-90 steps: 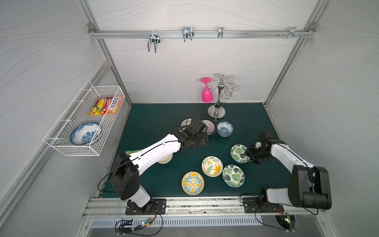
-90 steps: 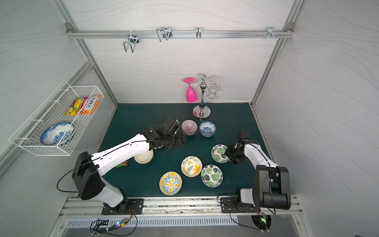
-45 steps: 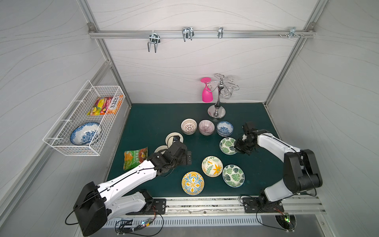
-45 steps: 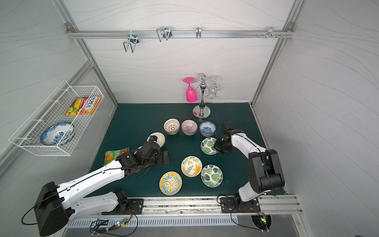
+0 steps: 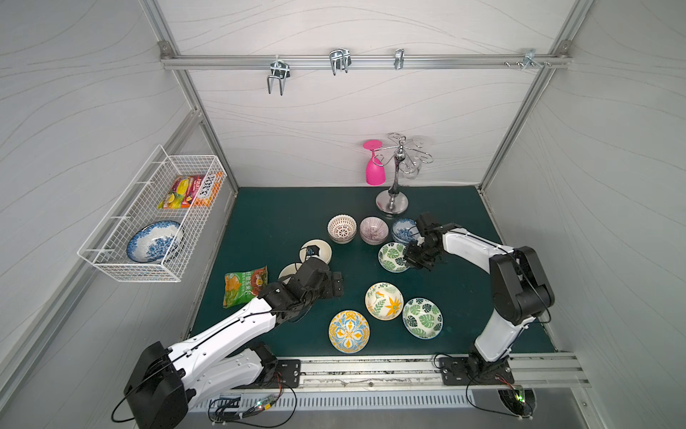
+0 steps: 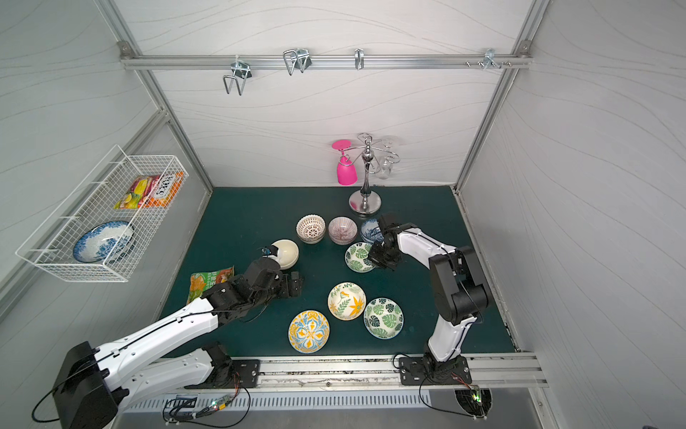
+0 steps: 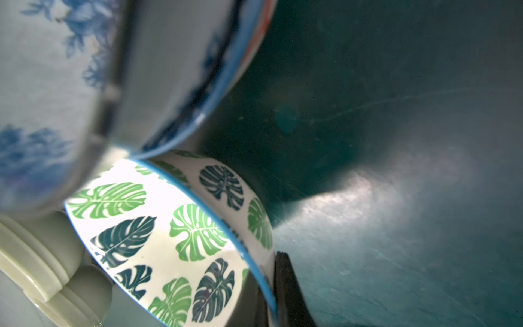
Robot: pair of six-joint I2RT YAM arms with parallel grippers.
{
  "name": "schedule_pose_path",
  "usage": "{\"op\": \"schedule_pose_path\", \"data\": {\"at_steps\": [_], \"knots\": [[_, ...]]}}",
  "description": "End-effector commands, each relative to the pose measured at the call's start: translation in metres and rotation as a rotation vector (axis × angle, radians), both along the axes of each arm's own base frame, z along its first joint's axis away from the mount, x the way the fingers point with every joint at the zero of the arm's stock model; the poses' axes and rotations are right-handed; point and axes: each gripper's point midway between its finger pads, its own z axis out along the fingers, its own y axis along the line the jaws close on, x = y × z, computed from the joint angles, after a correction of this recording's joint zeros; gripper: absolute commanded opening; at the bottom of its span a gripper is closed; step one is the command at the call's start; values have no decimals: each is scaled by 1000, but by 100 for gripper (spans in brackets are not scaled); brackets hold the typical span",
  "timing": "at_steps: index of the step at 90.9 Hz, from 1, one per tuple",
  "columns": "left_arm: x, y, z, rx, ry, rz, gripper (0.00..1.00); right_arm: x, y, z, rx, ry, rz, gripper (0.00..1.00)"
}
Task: Stack the bowls
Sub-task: Move the bowl to the center of the board, then pick up the bowl from the center of the board.
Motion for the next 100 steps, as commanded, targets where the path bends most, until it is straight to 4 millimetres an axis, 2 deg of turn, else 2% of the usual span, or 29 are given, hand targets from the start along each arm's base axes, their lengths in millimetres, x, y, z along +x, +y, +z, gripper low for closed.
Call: {"op": "schedule_pose_path", "data": {"at_steps": [1,10,15,18,31,43,60,69,78,82,95,100], "knots": [[7,-6,6,-40,-25,-3,100,4,2,-5,-17,9,-14,8],[9,-6,3,-40,-15,1,100,2,2,5,-29,-6,-3,24],[10,-7,2,-39,-8,-1,100,-1,1,11,-37,-17,3,41],[10,-8,2,-41,-7,-3,100,-2,-1,15,-43,-22,2,47],[10,-10,2,-46,2,-11,100,-17,-10,34,-55,-48,3,61],[9,-11,0,-59,21,-13,100,-43,-26,46,-74,-64,2,66],[3,-15,-4,-74,106,0,99,-88,-52,62,-88,-89,16,66],[-6,-22,-16,-127,160,-3,97,-110,-59,61,-39,-89,34,70],[-9,-21,-16,-157,140,-1,96,-130,-60,57,48,-36,55,70],[-10,-19,-14,-164,132,5,97,-139,-63,57,45,-20,68,69],[-29,-21,-29,-209,171,7,95,-166,-64,54,49,-4,81,68],[-32,-23,-23,-211,134,-14,95,-176,-64,49,33,-5,85,68]]}}
